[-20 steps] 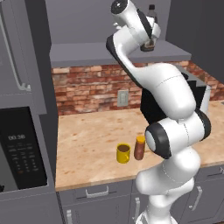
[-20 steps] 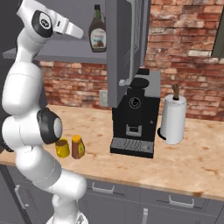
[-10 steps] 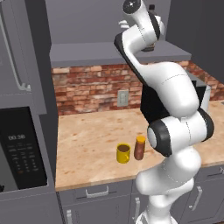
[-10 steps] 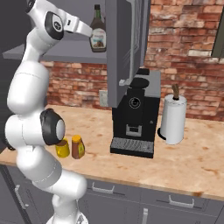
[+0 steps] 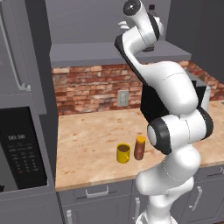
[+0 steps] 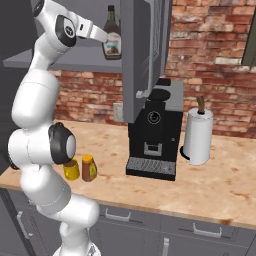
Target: Pick the syrup bottle and honey bottle from the cabinet and place them next to the mug.
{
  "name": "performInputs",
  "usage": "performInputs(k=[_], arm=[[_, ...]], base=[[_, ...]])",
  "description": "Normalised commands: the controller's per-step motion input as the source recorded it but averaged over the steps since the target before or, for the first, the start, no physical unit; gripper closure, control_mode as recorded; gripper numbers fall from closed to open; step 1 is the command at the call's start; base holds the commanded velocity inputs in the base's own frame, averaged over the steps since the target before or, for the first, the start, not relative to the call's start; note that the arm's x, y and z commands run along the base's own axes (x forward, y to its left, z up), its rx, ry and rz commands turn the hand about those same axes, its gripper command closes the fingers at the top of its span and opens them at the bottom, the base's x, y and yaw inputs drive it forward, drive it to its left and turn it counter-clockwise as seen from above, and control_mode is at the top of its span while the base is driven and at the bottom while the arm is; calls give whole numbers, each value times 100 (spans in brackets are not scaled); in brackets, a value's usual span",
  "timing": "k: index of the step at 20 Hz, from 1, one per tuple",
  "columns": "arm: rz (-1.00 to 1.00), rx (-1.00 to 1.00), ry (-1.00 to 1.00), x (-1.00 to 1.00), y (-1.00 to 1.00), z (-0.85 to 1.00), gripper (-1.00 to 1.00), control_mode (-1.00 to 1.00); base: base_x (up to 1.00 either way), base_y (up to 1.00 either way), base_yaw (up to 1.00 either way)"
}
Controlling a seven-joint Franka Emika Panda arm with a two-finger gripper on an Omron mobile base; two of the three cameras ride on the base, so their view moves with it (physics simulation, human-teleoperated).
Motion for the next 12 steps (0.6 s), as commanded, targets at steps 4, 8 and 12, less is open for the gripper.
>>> performInputs(k=[4, 8, 12], arm=[[0, 0, 0, 11, -4, -4, -100, -100], [0, 0, 0, 15, 0, -1, -100, -100], [0, 0, 1, 15, 0, -1, -100, -100]], base=[[0, 0, 0], [0, 0, 0], [0, 0, 0]])
